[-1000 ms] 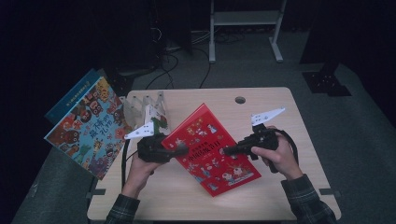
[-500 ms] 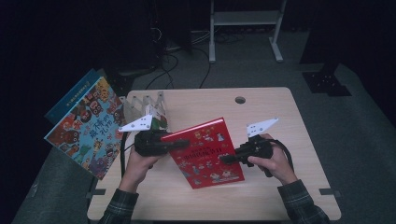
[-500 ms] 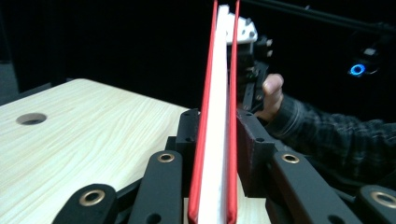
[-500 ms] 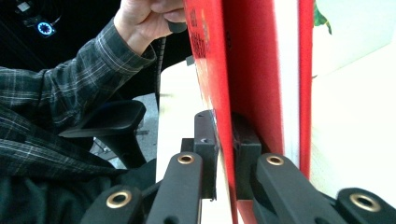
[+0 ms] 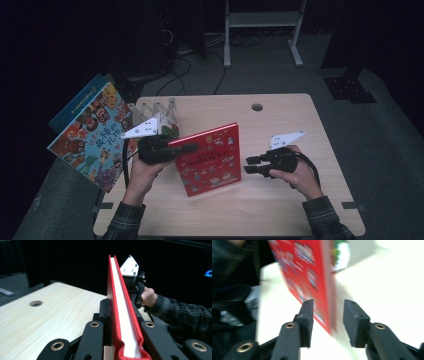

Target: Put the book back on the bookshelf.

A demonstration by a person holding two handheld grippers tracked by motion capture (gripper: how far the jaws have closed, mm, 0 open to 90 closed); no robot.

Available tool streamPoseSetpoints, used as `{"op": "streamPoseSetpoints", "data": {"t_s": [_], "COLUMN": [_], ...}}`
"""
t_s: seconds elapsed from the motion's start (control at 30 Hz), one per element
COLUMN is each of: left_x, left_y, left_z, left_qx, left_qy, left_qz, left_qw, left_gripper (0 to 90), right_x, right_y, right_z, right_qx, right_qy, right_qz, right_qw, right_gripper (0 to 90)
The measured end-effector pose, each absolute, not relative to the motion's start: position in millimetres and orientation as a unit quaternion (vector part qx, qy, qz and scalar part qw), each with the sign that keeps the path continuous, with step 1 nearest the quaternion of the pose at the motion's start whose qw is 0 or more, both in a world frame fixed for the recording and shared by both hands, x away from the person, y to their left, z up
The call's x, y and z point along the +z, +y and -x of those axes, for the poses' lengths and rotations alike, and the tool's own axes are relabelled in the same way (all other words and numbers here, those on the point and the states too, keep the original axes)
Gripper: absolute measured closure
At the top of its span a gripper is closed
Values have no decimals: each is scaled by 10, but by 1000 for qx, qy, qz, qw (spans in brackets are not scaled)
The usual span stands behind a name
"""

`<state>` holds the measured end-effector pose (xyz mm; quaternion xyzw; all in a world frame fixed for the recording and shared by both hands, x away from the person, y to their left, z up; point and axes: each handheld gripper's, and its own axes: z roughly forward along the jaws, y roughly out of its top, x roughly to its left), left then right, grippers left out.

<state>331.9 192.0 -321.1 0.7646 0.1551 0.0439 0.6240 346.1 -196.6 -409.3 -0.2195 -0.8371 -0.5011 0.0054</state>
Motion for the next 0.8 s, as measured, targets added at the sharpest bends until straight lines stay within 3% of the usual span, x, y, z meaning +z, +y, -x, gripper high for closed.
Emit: {"op": "streamPoseSetpoints", "data": {"t_s": [0.37,0.57,0.7,0.8], "left_x": [-2956,-2879,-2828,-2796], "left_y": [2269,2560,2774,2935], "left_z": [-3110,-2994,-2902,-2824], "left_qx": [101,121,134,147], "left_qy": [207,234,253,265], "left_qz": [-768,-759,-751,-744], "left_qw": [598,596,595,595], "left_gripper": [793,793,794,793], "right_x": [-4596,-4837,-4922,-4947], "right_y": [-2452,-2605,-2654,-2661], "right_z": [-3562,-3626,-3680,-3695], "right_qx": [-394,-350,-333,-320], "right_qy": [-813,-801,-800,-793], "right_qz": [395,450,472,483], "right_qw": [-166,-183,-164,-189], "right_gripper": [366,316,253,234]}}
